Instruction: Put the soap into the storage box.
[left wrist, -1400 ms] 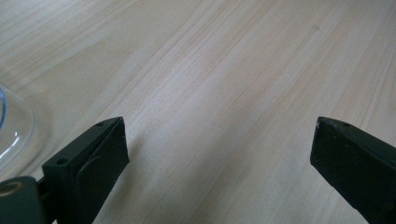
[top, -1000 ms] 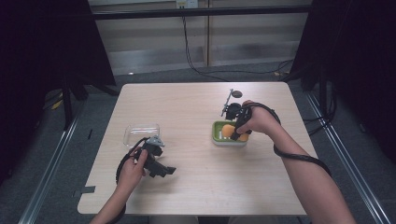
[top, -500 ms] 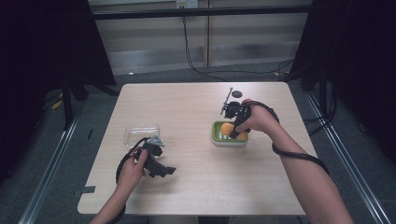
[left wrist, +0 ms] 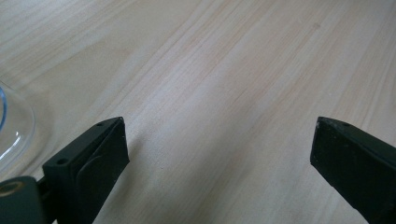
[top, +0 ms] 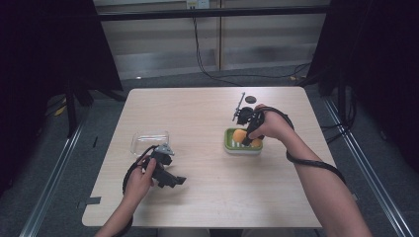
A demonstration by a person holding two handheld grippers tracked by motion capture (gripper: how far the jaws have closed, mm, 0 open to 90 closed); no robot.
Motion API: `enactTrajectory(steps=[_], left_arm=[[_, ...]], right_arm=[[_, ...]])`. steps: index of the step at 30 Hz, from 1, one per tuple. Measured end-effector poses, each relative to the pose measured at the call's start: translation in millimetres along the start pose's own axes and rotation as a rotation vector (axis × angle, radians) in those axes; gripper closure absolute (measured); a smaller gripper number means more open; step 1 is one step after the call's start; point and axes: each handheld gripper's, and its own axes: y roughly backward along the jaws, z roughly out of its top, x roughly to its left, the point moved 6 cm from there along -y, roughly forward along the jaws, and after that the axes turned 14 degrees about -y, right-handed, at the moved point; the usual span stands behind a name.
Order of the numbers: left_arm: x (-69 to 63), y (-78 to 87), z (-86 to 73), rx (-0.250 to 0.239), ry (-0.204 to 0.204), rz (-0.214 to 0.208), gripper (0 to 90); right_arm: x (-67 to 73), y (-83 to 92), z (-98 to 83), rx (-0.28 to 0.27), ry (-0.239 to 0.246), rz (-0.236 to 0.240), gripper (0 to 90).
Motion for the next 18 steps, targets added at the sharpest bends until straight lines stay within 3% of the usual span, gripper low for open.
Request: enactTrajectory(steps=[18], left_arm=[[-0.5,-1.9,-0.1,0.001,-0.001,-0.005,4.1]], right_arm=[[-2.6,-5.0,3.9,-0.008,-0.001,0.002,50.3]])
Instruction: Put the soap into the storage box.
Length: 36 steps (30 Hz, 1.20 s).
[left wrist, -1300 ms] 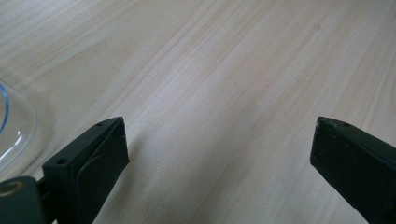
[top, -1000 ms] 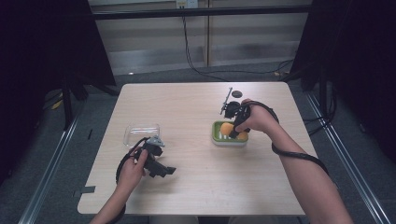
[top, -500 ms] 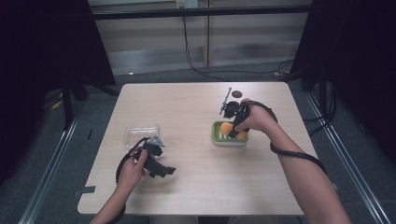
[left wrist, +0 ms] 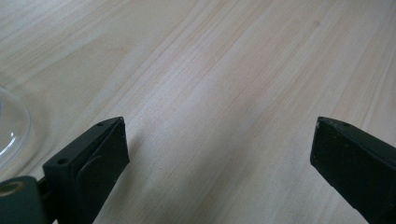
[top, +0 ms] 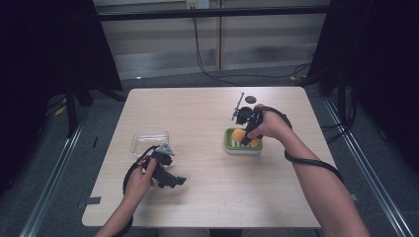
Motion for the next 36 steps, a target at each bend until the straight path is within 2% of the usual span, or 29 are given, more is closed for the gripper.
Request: enactTrajectory(steps=[3,15,29,30,36], left_arm=[[0.6,0.6,-0.3,0.01,-0.013,-0.003,4.1],[0.4,-0.2,-0.2,0.0,0.0,-0.006,4.1],[0.9,0.1,-0.5,0.001,0.0,-0.004,4.1],[0.8,0.0,-0.7,0.002,0.001,-0.005,4.1],[1.4,-0.2,-1.2,0.009,-0.007,-0.008,4.1]], right_arm=[[-0.6,-0.4,0.1,0.007,-0.003,-0.004,50.3],[-3.7,-4.4,1.7,0.008,-0.003,-0.002,50.3],[-7.2,-8.7,4.8,-0.002,0.005,-0.006,50.3],[-6.8,-9.0,4.8,-0.001,-0.007,-0.007,50.3],[-7.0,-14.4,3.7,0.01,-0.001,-0.004,50.2]])
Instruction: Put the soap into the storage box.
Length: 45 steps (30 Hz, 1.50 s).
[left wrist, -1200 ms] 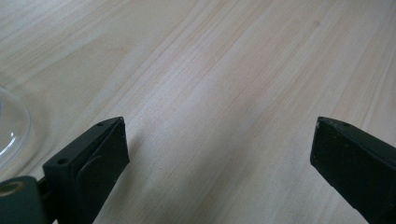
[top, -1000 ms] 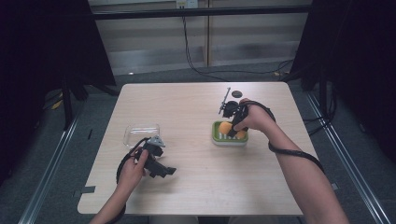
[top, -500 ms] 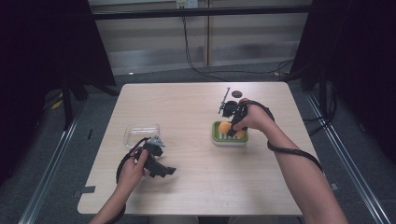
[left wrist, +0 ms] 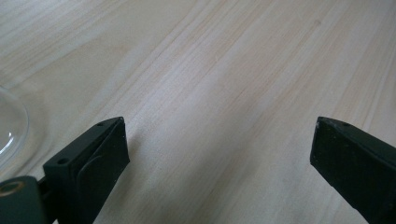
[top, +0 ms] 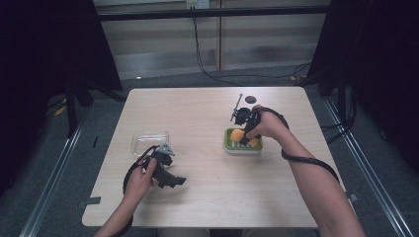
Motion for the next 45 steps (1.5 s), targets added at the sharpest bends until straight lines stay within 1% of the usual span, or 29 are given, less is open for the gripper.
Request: enactTrajectory(steps=[1,3,11,13,14,15,16,17,19,20,22,23,24,26,27,28,30,31,32,33,34,35,37,38,40,42,43,45], left_arm=[[0.0,0.0,0.1,0.0,-0.001,0.002,4.1],[-0.4,-0.1,0.2,-0.003,0.005,0.003,4.1],[-0.5,-0.4,0.2,-0.002,0.006,0.003,4.2],[-0.8,-0.4,0.1,-0.001,0.006,0.003,4.1],[-0.9,-0.4,0.1,-0.002,0.006,0.003,4.2],[-0.9,-0.4,0.1,-0.002,0.007,0.003,4.2],[-1.1,-0.6,0.2,-0.006,0.008,0.002,4.2],[-1.2,-0.6,0.2,-0.008,0.008,0.002,4.2],[-1.3,-0.9,0.4,-0.016,0.015,0.005,4.2],[-1.1,-0.6,0.0,-0.013,0.011,0.005,4.2],[-0.8,0.2,-0.4,-0.011,0.009,0.006,4.2],[-0.7,0.5,-0.4,-0.011,0.01,0.008,4.2],[-0.6,1.1,-0.5,-0.007,0.009,0.012,4.2],[-1.1,1.5,-0.8,-0.006,0.007,0.009,4.2],[-0.6,2.1,-1.4,0.005,-0.005,0.009,4.2],[-1.0,2.0,-1.1,0.001,0.0,0.01,4.2],[-2.0,1.8,-0.5,-0.008,0.006,0.014,4.2],[-2.7,2.2,-0.6,-0.01,0.006,0.014,4.2],[-2.3,2.9,-1.4,-0.004,-0.005,0.012,4.2],[-2.8,3.0,-1.6,-0.002,0.005,0.016,4.2],[-2.7,3.3,-1.8,-0.002,0.006,0.014,4.2],[-3.0,3.1,-1.3,-0.01,0.011,0.015,4.2],[-2.9,3.9,-1.2,-0.001,0.0,0.011,4.2],[-2.5,3.4,-0.3,-0.005,-0.003,0.016,4.2],[-3.2,2.4,1.4,-0.012,-0.001,0.015,4.2],[-3.7,2.2,2.0,0.002,-0.01,0.008,4.2],[-3.7,1.1,3.0,-0.004,-0.011,0.012,4.2],[-4.1,0.6,3.2,-0.004,-0.01,0.009,4.2]], right_arm=[[0.4,-1.0,-0.3,0.0,-0.007,-0.001,50.2],[-0.6,-2.6,-0.2,0.0,0.007,-0.001,50.2],[-3.1,-6.2,0.6,-0.006,0.016,-0.009,50.1],[-2.3,-7.3,0.2,-0.002,-0.001,-0.005,50.1],[-3.1,-8.3,0.6,-0.003,0.009,-0.007,50.1],[-2.2,-9.0,-0.2,0.004,0.001,-0.003,50.1],[-2.6,-10.0,-0.4,0.009,0.004,-0.002,50.1],[-3.7,-11.6,0.1,0.002,0.012,-0.005,50.1],[-4.3,-13.2,-0.6,0.014,0.01,0.0,50.1],[-5.8,-14.5,-0.4,0.013,0.002,-0.008,50.0],[-6.1,-15.1,-0.5,0.014,0.003,-0.004,49.9],[-4.6,-16.1,-1.3,0.016,-0.02,0.005,49.9],[-6.3,-17.2,-1.7,0.02,-0.003,-0.003,49.5],[-6.4,-17.3,-1.9,0.018,-0.013,-0.007,48.4],[-7.3,-16.3,-1.8,0.01,-0.018,-0.005,47.9],[-7.4,-12.8,-1.6,-0.011,-0.028,0.006,48.1],[-7.1,-10.8,-1.9,-0.018,-0.037,0.012,47.7],[-8.1,-8.6,-2.1,-0.026,-0.035,0.007,46.8],[-8.0,-6.2,-2.9,-0.025,-0.046,0.002,45.4],[-7.0,-4.5,-3.8,-0.027,-0.055,0.005,44.7],[-6.5,-2.6,-4.1,-0.038,-0.061,0.002,43.6],[-5.6,0.1,-4.4,-0.045,-0.071,0.001,42.6],[-4.2,4.3,-5.9,-0.051,-0.078,0.003,40.8],[-3.2,5.8,-6.8,-0.056,-0.081,0.008,39.8],[-0.8,8.7,-9.0,-0.062,-0.098,0.005,38.8],[-0.1,11.4,-12.0,-0.066,-0.096,0.01,37.5],[1.0,12.6,-13.5,-0.071,-0.108,0.012,36.8],[1.8,14.4,-17.2,-0.08,-0.112,0.013,35.4]])
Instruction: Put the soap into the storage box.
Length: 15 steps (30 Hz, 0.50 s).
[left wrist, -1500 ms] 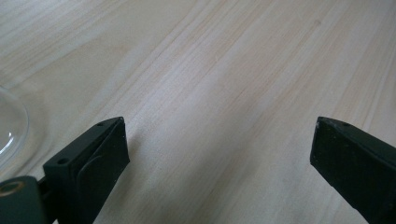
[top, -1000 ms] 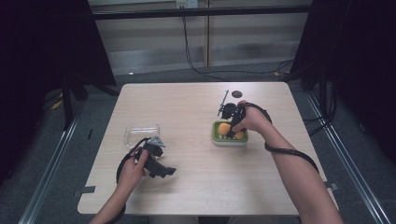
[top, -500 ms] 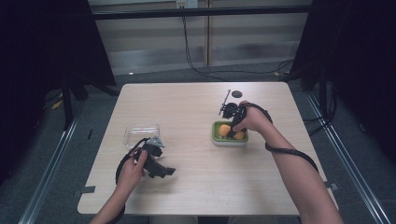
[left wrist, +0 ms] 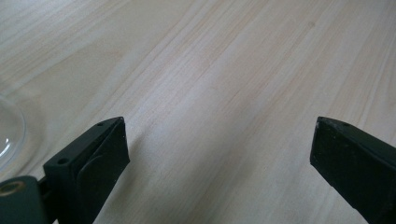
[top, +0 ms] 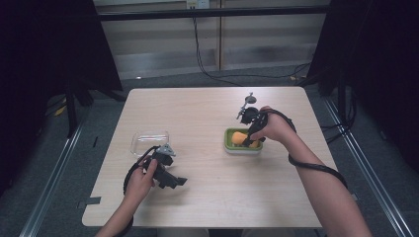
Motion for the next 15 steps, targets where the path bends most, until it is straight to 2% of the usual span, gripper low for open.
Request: enactTrajectory(steps=[2,6,9,15], left_arm=[[-0.2,-0.1,-0.3,0.002,0.001,-0.003,4.2],[-0.2,0.0,-0.6,0.003,0.002,-0.003,4.2],[-0.7,-0.2,-0.5,0.001,0.0,-0.002,4.2],[-1.0,-0.9,0.2,-0.002,0.005,0.0,4.2]], right_arm=[[1.2,1.2,-3.2,-0.005,-0.017,0.005,33.5],[1.3,2.8,-9.0,-0.017,-0.019,-0.003,30.7],[4.4,4.2,-12.3,-0.033,-0.021,0.009,29.4],[16.1,4.9,-20.8,-0.044,-0.02,0.027,26.4]])
